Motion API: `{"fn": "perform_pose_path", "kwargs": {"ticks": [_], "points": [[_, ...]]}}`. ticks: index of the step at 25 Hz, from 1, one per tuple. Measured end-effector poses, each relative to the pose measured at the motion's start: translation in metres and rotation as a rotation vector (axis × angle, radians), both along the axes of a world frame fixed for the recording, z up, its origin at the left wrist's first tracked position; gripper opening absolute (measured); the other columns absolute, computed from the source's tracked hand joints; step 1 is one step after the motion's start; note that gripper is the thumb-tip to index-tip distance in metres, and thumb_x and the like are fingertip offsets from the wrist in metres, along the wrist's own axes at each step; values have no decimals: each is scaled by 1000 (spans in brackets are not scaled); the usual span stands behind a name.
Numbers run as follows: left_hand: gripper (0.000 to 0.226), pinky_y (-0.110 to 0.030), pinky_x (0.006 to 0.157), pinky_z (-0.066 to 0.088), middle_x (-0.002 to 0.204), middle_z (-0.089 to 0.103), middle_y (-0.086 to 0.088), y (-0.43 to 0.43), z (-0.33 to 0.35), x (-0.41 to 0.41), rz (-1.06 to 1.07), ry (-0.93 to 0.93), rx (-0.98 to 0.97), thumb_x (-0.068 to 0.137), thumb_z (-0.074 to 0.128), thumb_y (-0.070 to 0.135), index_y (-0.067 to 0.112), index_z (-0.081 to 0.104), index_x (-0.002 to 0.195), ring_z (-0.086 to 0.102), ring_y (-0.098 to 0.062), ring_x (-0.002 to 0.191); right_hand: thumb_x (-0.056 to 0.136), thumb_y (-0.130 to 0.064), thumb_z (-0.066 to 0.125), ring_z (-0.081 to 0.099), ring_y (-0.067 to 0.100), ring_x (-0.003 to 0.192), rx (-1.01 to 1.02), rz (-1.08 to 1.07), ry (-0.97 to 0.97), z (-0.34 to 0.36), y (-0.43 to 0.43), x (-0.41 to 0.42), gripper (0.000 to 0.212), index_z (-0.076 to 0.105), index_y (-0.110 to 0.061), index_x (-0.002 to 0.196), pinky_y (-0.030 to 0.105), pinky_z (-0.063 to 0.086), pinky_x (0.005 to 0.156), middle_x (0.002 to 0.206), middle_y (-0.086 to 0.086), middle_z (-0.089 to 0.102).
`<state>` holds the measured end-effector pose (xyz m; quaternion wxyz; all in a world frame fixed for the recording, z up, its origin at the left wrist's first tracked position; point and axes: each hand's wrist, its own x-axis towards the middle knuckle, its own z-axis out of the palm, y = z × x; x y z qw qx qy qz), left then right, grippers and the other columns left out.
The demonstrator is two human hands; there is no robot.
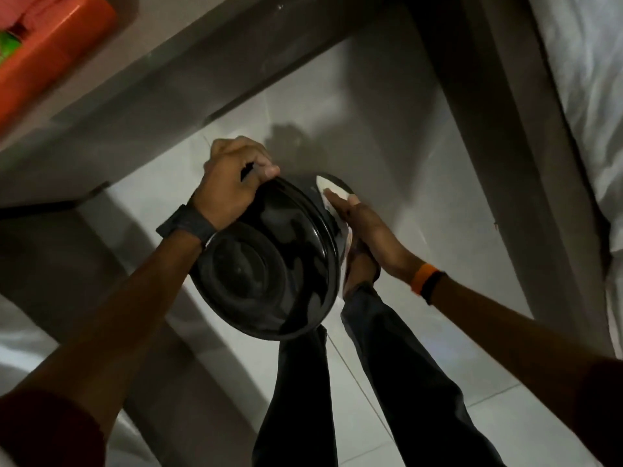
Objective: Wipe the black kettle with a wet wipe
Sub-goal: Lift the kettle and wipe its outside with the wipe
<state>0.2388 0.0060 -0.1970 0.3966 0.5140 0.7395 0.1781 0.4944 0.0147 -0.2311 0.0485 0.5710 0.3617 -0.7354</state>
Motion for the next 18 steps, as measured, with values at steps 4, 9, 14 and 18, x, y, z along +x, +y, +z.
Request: {"fn": "perform_pose_path", "kwargs": {"ticks": [4,9,14,18], "points": [[17,-51,108,40,101,71,-13,-19,0,46,-467,219,488,96,55,13,6,71,96,63,-32,105,107,-54,26,42,15,148,-18,-259,131,15,-14,-7,63,48,-16,152,35,29,125,160,2,48],[26,-43,85,49,81,64,-9,-6,3,89,-800,187,382,92,56,31,11,65,77,60,-30,86,110,-42,27,59,36,130,21,-350,72,-2,6,-35,61,60,1,137,55,35,122,133,25,65],[43,-32,62,40,51,47,-12,20,-2,33,-152,68,122,83,57,33,6,47,51,46,-24,54,104,-47,40,41,24,149,150,-394,-60,-16,5,-29,50,60,-22,142,50,30,126,159,7,46],[49,-29,59,32,56,35,-10,16,-28,-10,327,-79,-52,86,64,25,-8,46,55,35,-20,56,108,-51,27,19,8,159,421,-62,265,21,-59,-29,41,42,-57,145,40,19,131,168,-18,28]]}}
